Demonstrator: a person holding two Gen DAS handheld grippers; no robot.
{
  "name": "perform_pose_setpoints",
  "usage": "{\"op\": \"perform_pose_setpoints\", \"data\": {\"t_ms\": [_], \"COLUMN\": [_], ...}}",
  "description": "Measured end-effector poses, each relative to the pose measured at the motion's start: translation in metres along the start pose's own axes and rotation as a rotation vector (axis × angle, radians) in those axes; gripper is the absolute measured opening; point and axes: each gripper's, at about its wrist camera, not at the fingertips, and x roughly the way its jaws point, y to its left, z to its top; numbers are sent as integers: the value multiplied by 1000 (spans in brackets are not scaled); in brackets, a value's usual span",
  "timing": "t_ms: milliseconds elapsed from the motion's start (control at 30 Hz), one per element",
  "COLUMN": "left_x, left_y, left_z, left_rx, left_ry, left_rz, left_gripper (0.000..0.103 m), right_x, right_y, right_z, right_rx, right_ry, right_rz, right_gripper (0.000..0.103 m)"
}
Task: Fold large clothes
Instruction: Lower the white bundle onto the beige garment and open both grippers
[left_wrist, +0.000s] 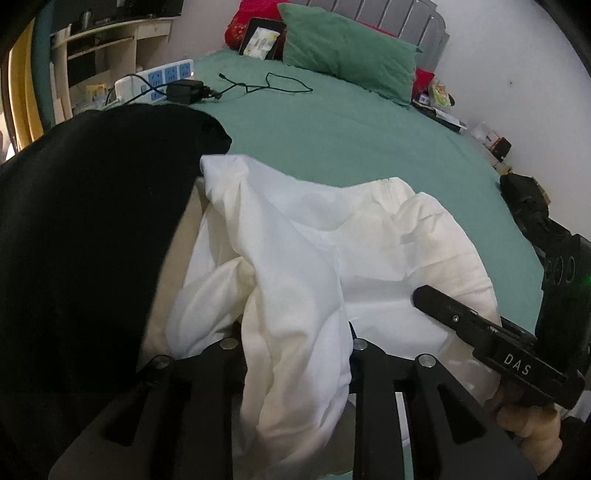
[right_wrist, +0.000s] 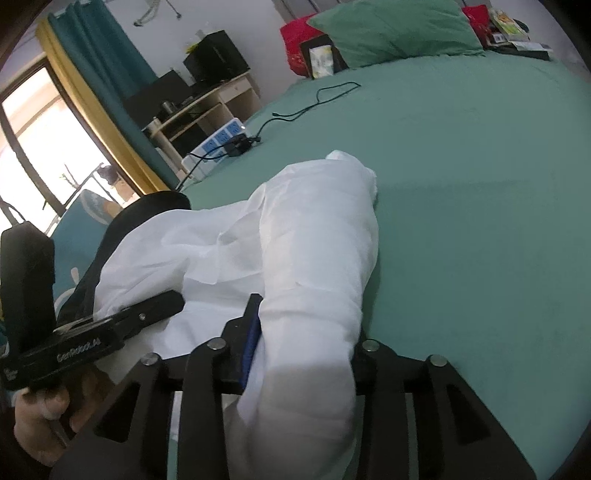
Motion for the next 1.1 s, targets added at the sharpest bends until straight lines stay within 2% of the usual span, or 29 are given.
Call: {"op": "perform_pose_setpoints", "data": {"t_ms": [33, 167, 233, 400, 567, 767, 967, 1100], "left_x": [-1, -4, -6, -17, -20, -21, -36, -47], "left_y": [0, 4, 5, 12, 12, 7, -8, -9], "left_z": [-1, -6, -9, -13, -21, -24, -29, -32], "left_rx": [-3, -33, -46, -137, -127, -96, -33, -58], "left_ry": [3, 21, 25, 18, 42, 66, 30, 6], "left_rz": [-1, -21, -29, -70, -46, -9, 78, 98], "left_gripper": [27, 29, 29, 30, 30, 32, 38, 43], "right_x": [0, 1, -4, -27, -46, -48, -58, -70], "right_y": [-3, -9, -8, -9, -8, -8, -8, -7], "right_z": [2, 4, 5, 4, 3, -8, -13, -16], "right_rx": [7, 29, 10, -2, -60, -108, -96, -99], "right_ry": [6, 42, 57, 74, 91, 144, 169, 182], "right_rz": [-10, -23, -50, -107, -168, -217, -239, -247], "right_gripper": [45, 55, 64, 71, 73, 77, 78, 78]}}
